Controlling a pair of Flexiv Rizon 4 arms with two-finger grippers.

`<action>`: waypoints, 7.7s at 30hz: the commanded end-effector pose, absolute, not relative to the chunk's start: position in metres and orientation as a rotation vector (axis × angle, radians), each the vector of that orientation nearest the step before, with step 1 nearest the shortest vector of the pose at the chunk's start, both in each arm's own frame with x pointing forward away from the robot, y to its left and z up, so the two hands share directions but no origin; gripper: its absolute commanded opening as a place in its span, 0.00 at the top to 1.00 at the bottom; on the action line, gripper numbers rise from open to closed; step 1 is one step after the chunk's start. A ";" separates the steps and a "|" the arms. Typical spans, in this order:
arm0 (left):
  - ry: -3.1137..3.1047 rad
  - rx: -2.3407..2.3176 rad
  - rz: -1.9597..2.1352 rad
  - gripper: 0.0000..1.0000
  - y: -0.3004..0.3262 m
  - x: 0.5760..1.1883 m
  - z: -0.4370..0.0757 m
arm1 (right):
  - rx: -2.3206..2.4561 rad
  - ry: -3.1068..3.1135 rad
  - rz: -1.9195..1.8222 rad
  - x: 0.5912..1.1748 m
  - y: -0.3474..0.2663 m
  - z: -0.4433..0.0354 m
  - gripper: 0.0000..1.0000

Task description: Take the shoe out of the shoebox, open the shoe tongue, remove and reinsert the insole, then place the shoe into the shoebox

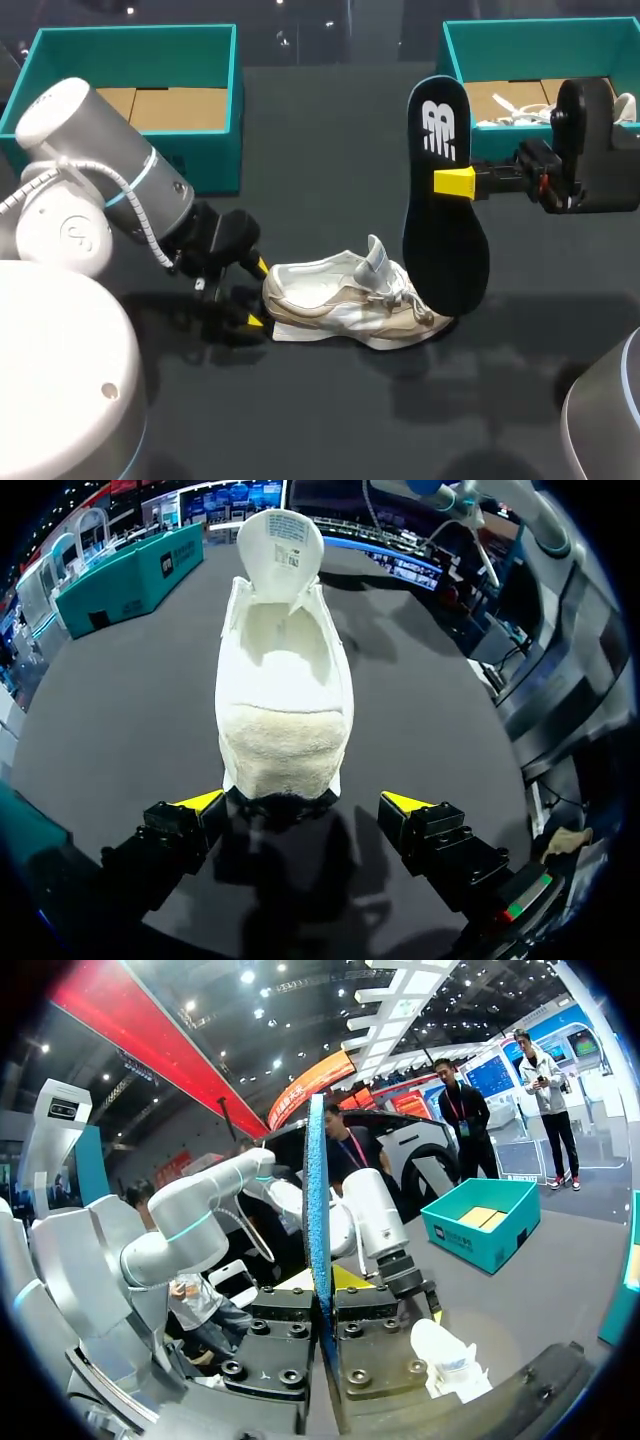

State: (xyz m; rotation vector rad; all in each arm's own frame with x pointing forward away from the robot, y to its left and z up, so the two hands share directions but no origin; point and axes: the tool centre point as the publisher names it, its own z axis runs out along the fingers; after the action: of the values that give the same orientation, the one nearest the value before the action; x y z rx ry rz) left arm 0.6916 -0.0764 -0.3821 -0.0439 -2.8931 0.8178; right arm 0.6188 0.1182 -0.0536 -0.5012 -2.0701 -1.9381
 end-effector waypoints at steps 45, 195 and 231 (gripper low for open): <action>-3.122 -0.175 0.157 0.00 -0.147 0.739 -0.319 | -0.500 -2.070 -1.936 0.621 0.120 -0.054 1.00; -2.179 -2.264 0.219 0.60 -0.234 0.736 -0.381 | -0.500 -2.070 -1.936 0.621 0.120 -0.054 1.00; -2.674 -2.380 1.283 0.00 -0.227 0.775 -0.215 | -0.500 -2.070 -1.936 0.621 0.120 -0.054 1.00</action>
State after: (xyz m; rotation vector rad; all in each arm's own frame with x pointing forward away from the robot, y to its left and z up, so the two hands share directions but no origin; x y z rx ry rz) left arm 0.7772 -0.2308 -0.2168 -2.3334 -2.6461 0.9623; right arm 0.6201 0.1187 -0.0532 -0.4997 -2.0695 -1.9361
